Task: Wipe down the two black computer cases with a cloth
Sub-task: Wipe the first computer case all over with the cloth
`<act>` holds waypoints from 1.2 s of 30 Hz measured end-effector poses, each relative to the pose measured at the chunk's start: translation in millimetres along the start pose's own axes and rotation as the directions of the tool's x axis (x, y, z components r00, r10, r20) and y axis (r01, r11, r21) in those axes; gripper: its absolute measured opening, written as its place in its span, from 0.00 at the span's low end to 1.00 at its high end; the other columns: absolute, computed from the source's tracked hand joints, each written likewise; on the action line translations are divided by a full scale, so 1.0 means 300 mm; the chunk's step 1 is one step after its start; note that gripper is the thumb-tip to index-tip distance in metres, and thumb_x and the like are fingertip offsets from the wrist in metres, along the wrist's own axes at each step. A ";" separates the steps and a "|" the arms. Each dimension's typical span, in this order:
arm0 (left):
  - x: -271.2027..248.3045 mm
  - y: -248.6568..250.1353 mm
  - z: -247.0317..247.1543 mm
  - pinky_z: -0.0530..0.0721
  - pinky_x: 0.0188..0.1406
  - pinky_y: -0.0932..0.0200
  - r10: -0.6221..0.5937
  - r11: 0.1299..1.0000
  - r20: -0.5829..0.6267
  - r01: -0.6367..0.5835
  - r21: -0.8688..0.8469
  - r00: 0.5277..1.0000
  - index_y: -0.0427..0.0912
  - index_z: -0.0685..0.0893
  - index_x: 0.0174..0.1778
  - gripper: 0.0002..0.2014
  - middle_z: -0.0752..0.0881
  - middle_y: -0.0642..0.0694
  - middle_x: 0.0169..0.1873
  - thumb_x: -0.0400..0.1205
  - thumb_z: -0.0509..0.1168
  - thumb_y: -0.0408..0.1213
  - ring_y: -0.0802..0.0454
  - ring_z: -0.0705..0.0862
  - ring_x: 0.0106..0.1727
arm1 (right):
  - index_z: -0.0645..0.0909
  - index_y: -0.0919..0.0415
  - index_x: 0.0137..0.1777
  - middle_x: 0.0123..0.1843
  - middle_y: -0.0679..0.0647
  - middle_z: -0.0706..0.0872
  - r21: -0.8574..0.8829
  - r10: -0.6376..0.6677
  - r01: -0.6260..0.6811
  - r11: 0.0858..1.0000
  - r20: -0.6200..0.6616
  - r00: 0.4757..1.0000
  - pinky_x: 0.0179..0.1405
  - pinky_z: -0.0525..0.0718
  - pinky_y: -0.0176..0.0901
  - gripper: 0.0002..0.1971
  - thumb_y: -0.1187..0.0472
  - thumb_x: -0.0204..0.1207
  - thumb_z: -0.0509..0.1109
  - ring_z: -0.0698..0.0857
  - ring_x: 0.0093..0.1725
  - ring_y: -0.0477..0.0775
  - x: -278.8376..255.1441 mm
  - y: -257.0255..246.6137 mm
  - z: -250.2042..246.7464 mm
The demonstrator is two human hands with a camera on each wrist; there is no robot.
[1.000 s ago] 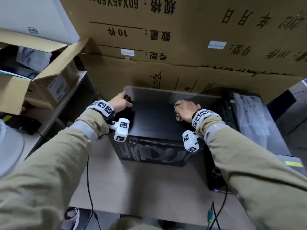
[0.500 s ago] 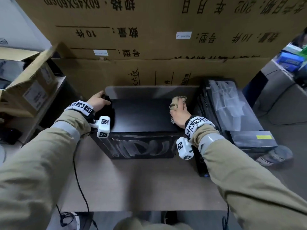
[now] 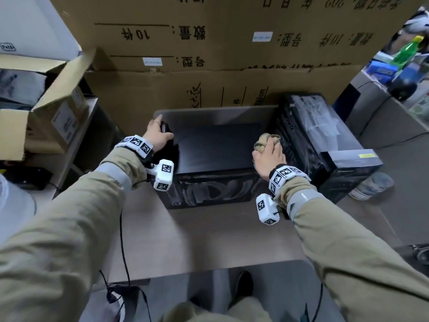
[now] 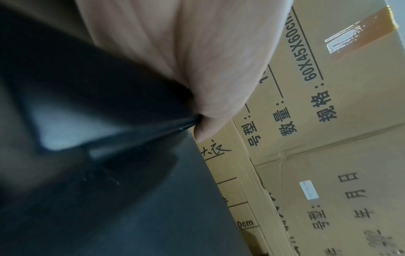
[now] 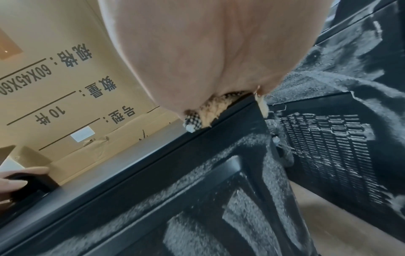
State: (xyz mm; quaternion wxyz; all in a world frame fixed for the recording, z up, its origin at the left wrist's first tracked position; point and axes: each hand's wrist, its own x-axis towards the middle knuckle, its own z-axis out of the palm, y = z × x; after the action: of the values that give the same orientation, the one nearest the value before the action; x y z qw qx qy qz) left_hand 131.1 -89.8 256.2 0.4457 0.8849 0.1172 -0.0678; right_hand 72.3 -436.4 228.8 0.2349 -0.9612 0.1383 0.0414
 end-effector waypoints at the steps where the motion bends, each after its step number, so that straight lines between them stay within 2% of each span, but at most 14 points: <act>1: -0.049 0.025 -0.003 0.63 0.84 0.47 0.023 1.000 -0.006 -0.023 0.020 1.000 0.40 0.54 0.88 0.48 0.60 0.34 0.84 0.75 0.73 0.42 0.39 0.63 0.84 | 0.43 0.58 0.89 0.90 0.63 0.45 -0.047 -0.020 0.019 0.999 -0.033 0.999 0.87 0.45 0.54 0.38 0.47 0.87 0.56 0.46 0.89 0.61 -0.022 0.002 0.015; 2: -0.082 0.037 -0.004 0.64 0.83 0.47 0.047 0.999 -0.012 -0.047 0.026 0.999 0.39 0.50 0.88 0.52 0.59 0.34 0.84 0.73 0.75 0.42 0.39 0.62 0.84 | 0.42 0.59 0.89 0.90 0.62 0.43 -0.098 -0.048 0.043 0.994 -0.055 0.997 0.87 0.43 0.54 0.38 0.46 0.87 0.55 0.43 0.89 0.60 -0.038 0.005 0.026; 5: -0.157 0.011 -0.003 0.63 0.83 0.46 0.029 0.999 -0.003 -0.029 0.035 1.000 0.39 0.34 0.86 0.62 0.48 0.37 0.87 0.72 0.78 0.33 0.42 0.56 0.86 | 0.42 0.59 0.89 0.90 0.62 0.43 -0.223 -0.129 0.113 0.968 -0.060 0.990 0.87 0.41 0.56 0.37 0.44 0.88 0.53 0.41 0.89 0.61 -0.082 -0.008 0.050; 7: -0.191 -0.011 0.001 0.57 0.86 0.46 0.020 0.998 0.043 -0.022 0.057 0.999 0.36 0.33 0.86 0.60 0.43 0.36 0.87 0.75 0.77 0.34 0.42 0.49 0.88 | 0.43 0.60 0.89 0.90 0.64 0.45 -0.272 -0.178 0.157 0.949 -0.052 0.983 0.86 0.40 0.57 0.38 0.43 0.88 0.54 0.42 0.89 0.63 -0.112 -0.040 0.065; 9: -0.219 -0.019 0.009 0.50 0.87 0.48 0.038 0.995 0.061 -0.043 0.088 0.997 0.33 0.35 0.86 0.54 0.41 0.36 0.87 0.80 0.72 0.35 0.43 0.44 0.88 | 0.43 0.60 0.89 0.90 0.64 0.45 -0.279 -0.220 0.205 0.938 -0.022 0.975 0.86 0.39 0.57 0.39 0.42 0.87 0.54 0.43 0.89 0.63 -0.140 -0.089 0.084; 12: -0.239 -0.021 0.017 0.48 0.87 0.47 0.076 0.994 0.047 -0.079 0.069 0.996 0.32 0.38 0.86 0.49 0.42 0.35 0.87 0.82 0.69 0.35 0.42 0.43 0.88 | 0.41 0.58 0.89 0.90 0.62 0.42 -0.255 -0.268 0.271 0.928 0.048 0.962 0.86 0.36 0.56 0.40 0.41 0.86 0.54 0.39 0.89 0.61 -0.184 -0.174 0.124; 16: -0.254 -0.042 0.028 0.51 0.87 0.47 0.100 0.993 -0.005 -0.100 0.060 0.995 0.32 0.41 0.87 0.49 0.48 0.35 0.87 0.81 0.70 0.35 0.42 0.49 0.88 | 0.38 0.58 0.89 0.90 0.62 0.39 -0.273 -0.378 0.399 0.876 0.127 0.917 0.86 0.36 0.58 0.41 0.41 0.85 0.53 0.37 0.88 0.62 -0.245 -0.280 0.180; 19: -0.260 -0.057 0.038 0.55 0.86 0.47 0.078 0.996 -0.023 -0.076 0.048 0.997 0.34 0.42 0.87 0.47 0.52 0.37 0.87 0.81 0.68 0.37 0.43 0.53 0.87 | 0.47 0.59 0.89 0.88 0.64 0.51 -0.271 -0.541 0.562 0.781 0.155 0.826 0.86 0.47 0.60 0.42 0.40 0.81 0.57 0.48 0.87 0.64 -0.286 -0.368 0.235; 22: -0.248 -0.061 0.042 0.67 0.81 0.42 0.021 1.000 -0.038 -0.021 -0.007 0.999 0.39 0.43 0.87 0.47 0.62 0.37 0.83 0.80 0.68 0.39 0.40 0.67 0.81 | 0.48 0.57 0.89 0.90 0.62 0.47 -0.218 -0.652 0.687 0.693 0.216 0.726 0.86 0.43 0.60 0.41 0.42 0.81 0.59 0.44 0.88 0.62 -0.306 -0.418 0.277; 24: -0.235 -0.058 0.045 0.74 0.76 0.41 0.005 0.999 -0.062 -0.007 -0.036 0.998 0.42 0.46 0.86 0.44 0.69 0.36 0.78 0.80 0.69 0.39 0.38 0.76 0.73 | 0.49 0.55 0.89 0.90 0.61 0.48 -0.199 -0.675 0.708 0.677 0.215 0.706 0.87 0.43 0.58 0.38 0.43 0.83 0.57 0.45 0.88 0.60 -0.293 -0.418 0.273; 27: -0.213 -0.044 0.048 0.80 0.68 0.39 -0.030 0.999 -0.070 0.028 -0.031 0.997 0.41 0.51 0.82 0.39 0.76 0.27 0.71 0.80 0.67 0.39 0.29 0.81 0.65 | 0.50 0.54 0.89 0.89 0.58 0.54 -0.210 -0.661 0.691 0.692 0.202 0.723 0.86 0.50 0.59 0.35 0.43 0.85 0.53 0.50 0.88 0.59 -0.238 -0.394 0.242; 30: -0.193 -0.031 0.045 0.80 0.63 0.39 -0.080 0.997 -0.060 0.081 0.012 0.995 0.38 0.52 0.81 0.36 0.74 0.22 0.72 0.83 0.66 0.39 0.26 0.80 0.66 | 0.54 0.55 0.87 0.85 0.57 0.64 -0.250 -0.593 0.594 0.765 0.087 0.800 0.82 0.60 0.60 0.34 0.42 0.84 0.52 0.60 0.83 0.59 -0.179 -0.331 0.194; 34: -0.166 0.001 0.047 0.78 0.68 0.38 -0.101 0.995 -0.091 0.101 -0.005 0.991 0.34 0.55 0.79 0.34 0.72 0.23 0.74 0.83 0.66 0.38 0.27 0.78 0.69 | 0.45 0.56 0.89 0.90 0.57 0.51 -0.259 -0.372 0.364 0.894 0.019 0.928 0.86 0.47 0.59 0.34 0.43 0.87 0.46 0.47 0.89 0.57 -0.106 -0.218 0.127; 36: -0.157 0.019 0.050 0.76 0.71 0.40 -0.118 0.993 -0.121 0.116 -0.021 0.986 0.34 0.57 0.78 0.32 0.71 0.27 0.74 0.83 0.66 0.36 0.30 0.77 0.70 | 0.42 0.55 0.90 0.91 0.56 0.47 -0.266 -0.244 0.231 0.936 -0.015 0.970 0.87 0.42 0.60 0.33 0.43 0.88 0.44 0.43 0.89 0.55 -0.080 -0.186 0.104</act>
State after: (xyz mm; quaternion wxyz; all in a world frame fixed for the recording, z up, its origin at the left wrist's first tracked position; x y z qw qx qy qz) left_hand 87.0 -112.0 262.3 0.4389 0.8759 0.1964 -0.0390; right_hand 64.7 -368.4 229.1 0.1054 -0.9942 0.0201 0.0076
